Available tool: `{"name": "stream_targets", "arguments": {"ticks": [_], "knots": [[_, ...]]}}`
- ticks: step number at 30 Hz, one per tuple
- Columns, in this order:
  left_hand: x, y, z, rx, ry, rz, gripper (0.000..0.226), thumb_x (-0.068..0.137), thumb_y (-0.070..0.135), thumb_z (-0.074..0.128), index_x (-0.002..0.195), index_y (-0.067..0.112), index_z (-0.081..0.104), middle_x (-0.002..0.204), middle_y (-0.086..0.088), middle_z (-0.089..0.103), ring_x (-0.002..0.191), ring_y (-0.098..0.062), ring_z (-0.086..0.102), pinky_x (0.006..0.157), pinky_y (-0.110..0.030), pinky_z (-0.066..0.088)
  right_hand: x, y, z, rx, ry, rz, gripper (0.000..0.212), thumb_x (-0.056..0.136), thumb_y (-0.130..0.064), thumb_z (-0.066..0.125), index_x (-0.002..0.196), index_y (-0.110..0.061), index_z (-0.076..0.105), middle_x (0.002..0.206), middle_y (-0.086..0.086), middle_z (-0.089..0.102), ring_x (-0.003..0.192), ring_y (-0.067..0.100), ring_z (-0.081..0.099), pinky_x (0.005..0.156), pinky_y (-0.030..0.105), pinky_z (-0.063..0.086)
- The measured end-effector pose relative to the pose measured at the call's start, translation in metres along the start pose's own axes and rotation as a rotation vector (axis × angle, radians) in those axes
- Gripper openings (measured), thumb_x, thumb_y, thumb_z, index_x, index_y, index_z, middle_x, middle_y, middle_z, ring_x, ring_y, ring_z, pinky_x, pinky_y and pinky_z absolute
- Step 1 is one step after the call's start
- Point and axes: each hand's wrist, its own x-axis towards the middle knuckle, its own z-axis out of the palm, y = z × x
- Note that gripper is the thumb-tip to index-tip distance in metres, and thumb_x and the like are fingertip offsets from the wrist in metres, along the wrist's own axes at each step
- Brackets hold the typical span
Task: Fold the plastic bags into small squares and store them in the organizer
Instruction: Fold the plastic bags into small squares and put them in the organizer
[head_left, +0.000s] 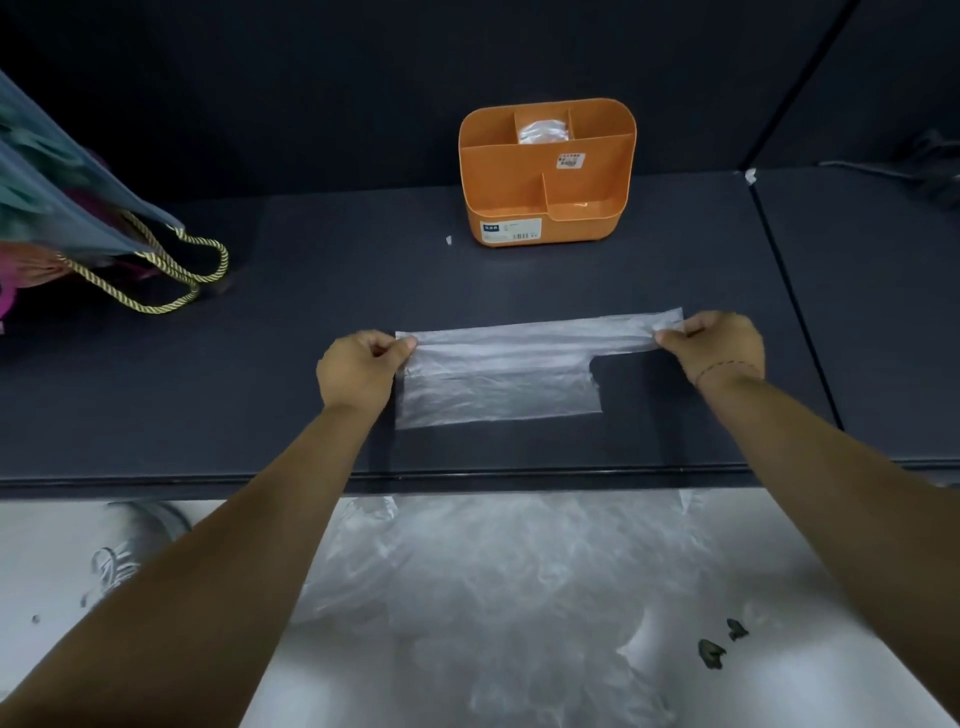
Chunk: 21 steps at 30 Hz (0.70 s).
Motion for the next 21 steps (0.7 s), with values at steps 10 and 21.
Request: {"name": "stream_targets", "arguments": {"ticks": [10, 21], "knots": [[-0.05, 0.023, 0.056, 0.484, -0.013, 0.529, 0.055, 0.099, 0.028, 0.025, 0.14, -0.001, 0.047, 0.15, -0.019, 0.043, 0.142, -0.034, 0.035, 0.118, -0.046, 0.021, -0.079, -0.055, 0.079, -0.219, -0.01, -0.842, 0.048, 0.087, -0.012, 0.05, 0.135, -0.003, 0.051, 0.139, 0.019, 0.049, 0.128, 0.035, 0.044, 0.112, 0.038, 0.027], [-0.044, -0.005, 0.045, 0.726, -0.17, 0.353, 0.095, 0.081, 0.071, -0.009, 0.156, 0.012, -0.006, 0.164, -0.009, -0.009, 0.151, -0.022, -0.011, 0.12, -0.036, -0.012, -0.053, -0.009, 0.079, -0.791, -0.214, -0.656, 0.086, 0.085, -0.068, -0.006, 0.153, -0.017, -0.011, 0.161, -0.001, -0.017, 0.147, 0.015, -0.017, 0.12, 0.039, -0.011]]}}
